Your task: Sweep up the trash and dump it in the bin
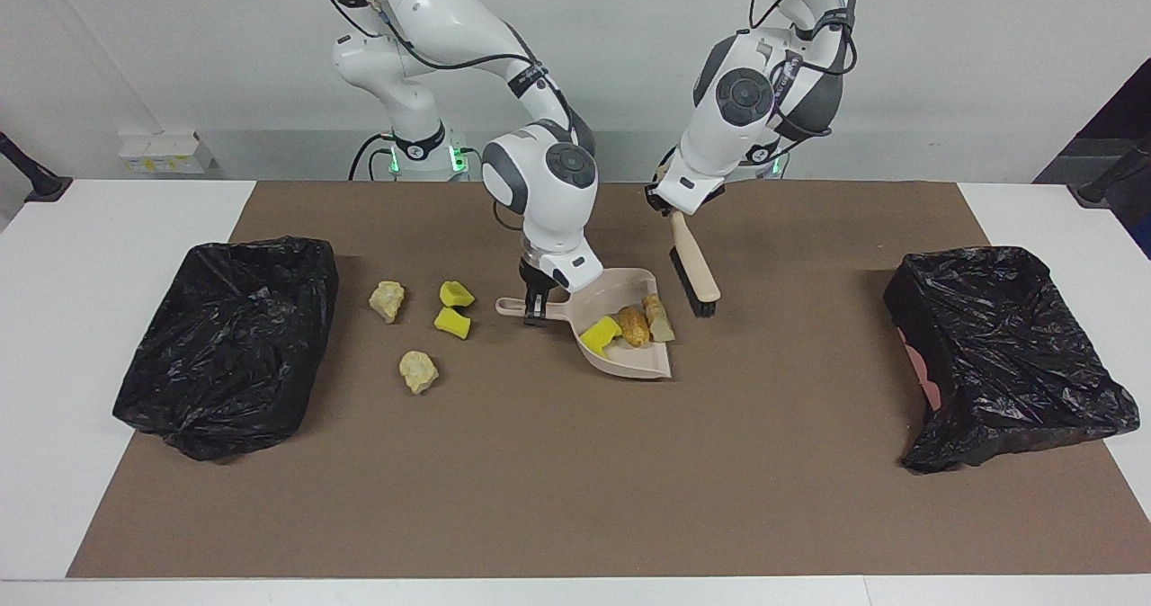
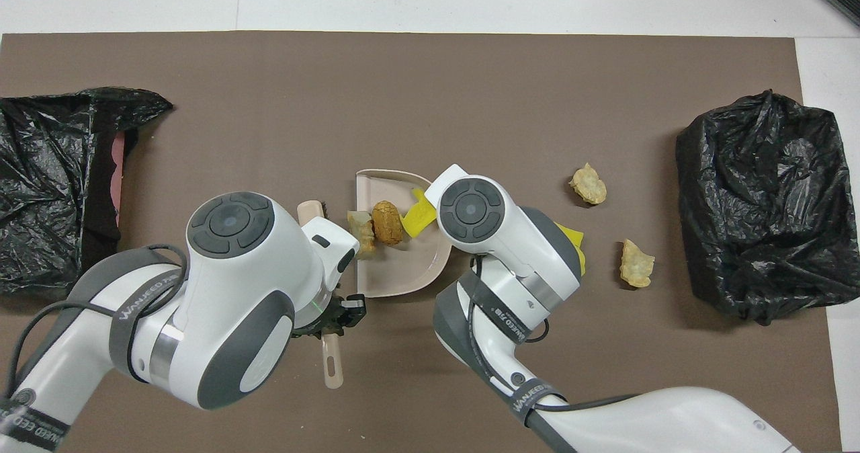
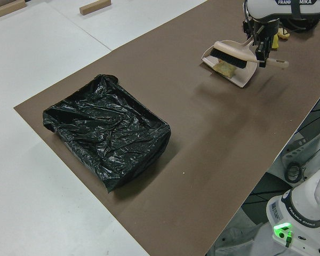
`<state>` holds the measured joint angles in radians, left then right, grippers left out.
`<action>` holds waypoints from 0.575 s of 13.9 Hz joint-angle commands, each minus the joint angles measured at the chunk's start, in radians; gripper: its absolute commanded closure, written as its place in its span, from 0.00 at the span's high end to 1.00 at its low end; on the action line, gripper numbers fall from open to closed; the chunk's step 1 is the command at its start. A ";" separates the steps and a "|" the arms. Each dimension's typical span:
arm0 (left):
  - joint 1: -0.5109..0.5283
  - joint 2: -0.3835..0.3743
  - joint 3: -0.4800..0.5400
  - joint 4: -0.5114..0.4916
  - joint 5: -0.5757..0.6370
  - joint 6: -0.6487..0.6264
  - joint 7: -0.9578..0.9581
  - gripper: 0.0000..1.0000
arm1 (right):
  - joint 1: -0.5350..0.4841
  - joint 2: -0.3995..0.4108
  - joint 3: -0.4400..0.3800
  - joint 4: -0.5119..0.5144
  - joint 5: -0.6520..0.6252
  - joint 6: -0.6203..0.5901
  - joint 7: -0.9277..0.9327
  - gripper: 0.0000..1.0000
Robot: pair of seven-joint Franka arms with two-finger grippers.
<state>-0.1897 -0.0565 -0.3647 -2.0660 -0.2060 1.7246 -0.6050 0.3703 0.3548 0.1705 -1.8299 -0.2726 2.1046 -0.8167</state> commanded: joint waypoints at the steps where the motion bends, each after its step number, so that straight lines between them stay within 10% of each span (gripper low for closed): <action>1: 0.006 -0.054 -0.002 -0.034 0.060 -0.046 -0.060 0.00 | -0.051 0.003 0.009 0.027 0.106 0.043 -0.073 0.00; 8: -0.046 -0.143 -0.061 -0.184 0.042 0.102 -0.101 0.00 | -0.229 -0.114 0.007 0.035 0.248 -0.093 -0.421 0.00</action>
<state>-0.2100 -0.1159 -0.3968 -2.1339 -0.1636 1.7345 -0.6922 0.1940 0.2994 0.1677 -1.7866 -0.0593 2.0741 -1.1404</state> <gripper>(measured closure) 0.731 0.678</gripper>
